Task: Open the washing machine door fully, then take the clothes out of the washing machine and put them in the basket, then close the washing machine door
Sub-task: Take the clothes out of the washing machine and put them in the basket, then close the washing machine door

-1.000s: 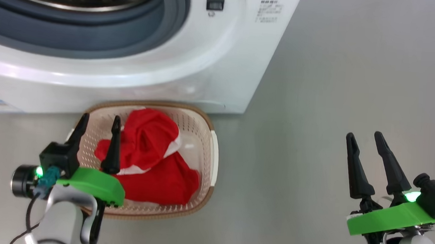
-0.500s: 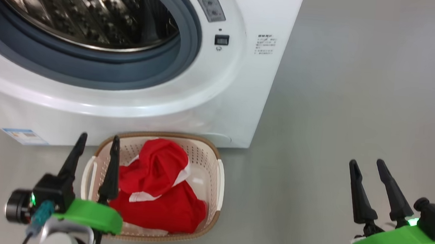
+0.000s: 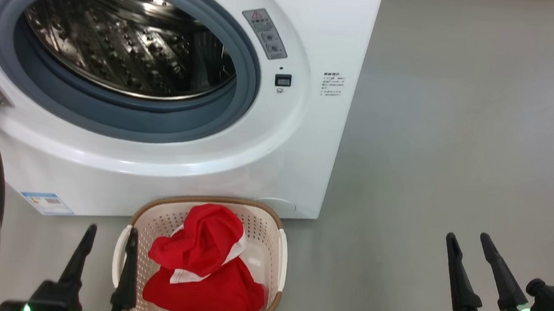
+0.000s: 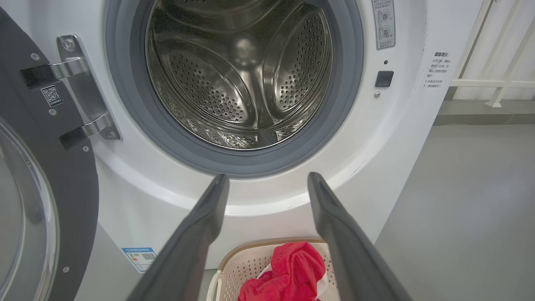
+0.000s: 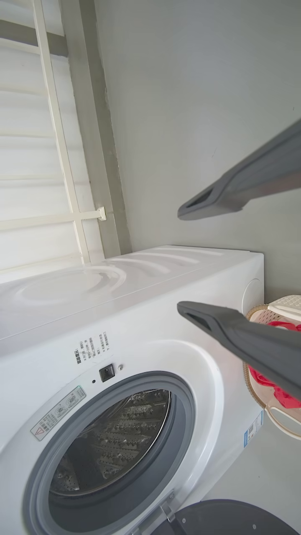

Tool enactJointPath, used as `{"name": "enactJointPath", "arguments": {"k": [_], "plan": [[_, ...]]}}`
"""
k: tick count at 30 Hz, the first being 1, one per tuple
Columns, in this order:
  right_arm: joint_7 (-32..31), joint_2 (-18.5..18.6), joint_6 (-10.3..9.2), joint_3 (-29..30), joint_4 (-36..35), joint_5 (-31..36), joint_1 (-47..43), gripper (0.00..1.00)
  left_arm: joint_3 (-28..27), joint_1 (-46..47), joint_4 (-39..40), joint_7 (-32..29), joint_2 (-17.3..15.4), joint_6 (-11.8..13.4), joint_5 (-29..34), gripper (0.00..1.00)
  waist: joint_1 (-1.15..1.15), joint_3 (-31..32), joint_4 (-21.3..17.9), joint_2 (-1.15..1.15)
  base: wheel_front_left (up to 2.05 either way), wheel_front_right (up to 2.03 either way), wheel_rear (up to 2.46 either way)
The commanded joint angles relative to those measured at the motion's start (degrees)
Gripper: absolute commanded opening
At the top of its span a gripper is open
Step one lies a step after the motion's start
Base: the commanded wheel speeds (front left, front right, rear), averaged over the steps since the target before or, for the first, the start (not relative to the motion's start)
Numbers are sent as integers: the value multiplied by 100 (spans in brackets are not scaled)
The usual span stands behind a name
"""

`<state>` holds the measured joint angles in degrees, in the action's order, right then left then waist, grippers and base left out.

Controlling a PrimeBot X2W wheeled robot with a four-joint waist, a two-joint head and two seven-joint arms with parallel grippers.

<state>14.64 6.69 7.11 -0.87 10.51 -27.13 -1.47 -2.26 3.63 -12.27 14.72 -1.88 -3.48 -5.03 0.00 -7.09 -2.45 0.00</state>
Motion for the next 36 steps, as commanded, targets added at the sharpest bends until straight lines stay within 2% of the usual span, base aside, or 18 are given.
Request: {"name": "enactJointPath", "arguments": {"k": [1,12,36], "plan": [[36,96,37,-101,-112,25,-32,100,-226,-59,204,28,-100,33,-17,100,0,97,3,0,0,0,0],[36,80,37,14,-158,30,-336,100,-169,-699,573,28,-99,210,-150,100,0,340,30,0,0,0,0],[36,100,37,35,-187,59,-466,100,-149,-749,623,28,-99,264,-116,100,0,427,-5,0,-14,14,0]]}}
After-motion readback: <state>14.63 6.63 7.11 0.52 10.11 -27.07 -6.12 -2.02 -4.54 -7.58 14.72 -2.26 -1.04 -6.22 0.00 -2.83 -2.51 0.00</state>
